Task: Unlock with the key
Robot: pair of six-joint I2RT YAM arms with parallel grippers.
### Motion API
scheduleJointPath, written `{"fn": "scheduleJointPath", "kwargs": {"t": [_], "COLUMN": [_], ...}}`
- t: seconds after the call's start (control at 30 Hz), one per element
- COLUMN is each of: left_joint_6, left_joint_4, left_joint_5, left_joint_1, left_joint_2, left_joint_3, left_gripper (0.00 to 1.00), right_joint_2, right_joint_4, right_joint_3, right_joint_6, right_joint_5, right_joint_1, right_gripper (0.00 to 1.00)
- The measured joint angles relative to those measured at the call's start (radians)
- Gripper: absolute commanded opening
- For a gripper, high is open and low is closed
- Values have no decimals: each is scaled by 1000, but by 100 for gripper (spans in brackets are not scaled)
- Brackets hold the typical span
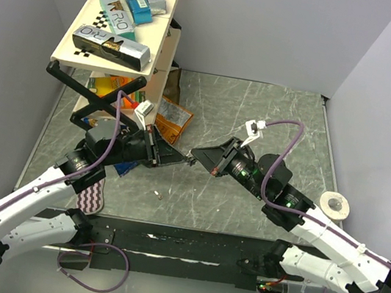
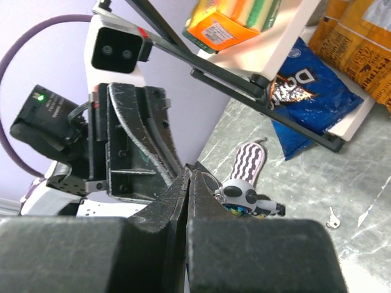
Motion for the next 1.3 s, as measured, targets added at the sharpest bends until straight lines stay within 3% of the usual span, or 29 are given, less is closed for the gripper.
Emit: {"fn": "scheduleJointPath", "kwargs": {"t": [0.17, 0.2, 0.27, 0.3, 0.4, 0.57, 0.67, 0.8, 0.97, 1.17, 1.3], "left_joint_6": [26, 37, 63, 79, 138, 253, 332, 438, 500, 565, 610], "left_joint_4": [-17, -22, -37, -42, -82, -153, -200, -266, -294, -331, -373], "left_joint_5": [8, 14, 31, 41, 58, 149, 217, 304, 404, 514, 560], "left_joint_1": [7, 12, 23, 31, 65, 92, 93, 93, 93, 93, 93], "left_joint_2": [-2, -3, -5, -7, -9, 8, 30, 50, 50, 63, 85], "left_joint_3": [0, 0, 0, 0, 0, 21, 54, 81, 81, 88, 105], "left_gripper": [1, 1, 1, 1, 1, 1, 1, 1, 1, 1, 1], "right_joint_2": [13, 18, 24, 24, 15, -31, -57, -38, 19, 69, 135], "right_joint_4": [-48, -69, -107, -131, -198, -269, -307, -418, -504, -542, -556], "right_joint_3": [21, 31, 48, 51, 52, 52, 64, 151, 241, 251, 274], "right_joint_6": [-7, -10, -20, -32, -59, -122, -154, -200, -257, -337, -376], "right_joint_5": [-1, -5, -16, -21, -32, -39, -58, -119, -195, -336, -433], "right_joint_1": [0, 0, 0, 0, 0, 0, -1, -15, -20, -20, -20], "right_gripper": [1, 18, 37, 54, 73, 81, 91, 100, 96, 70, 61]}}
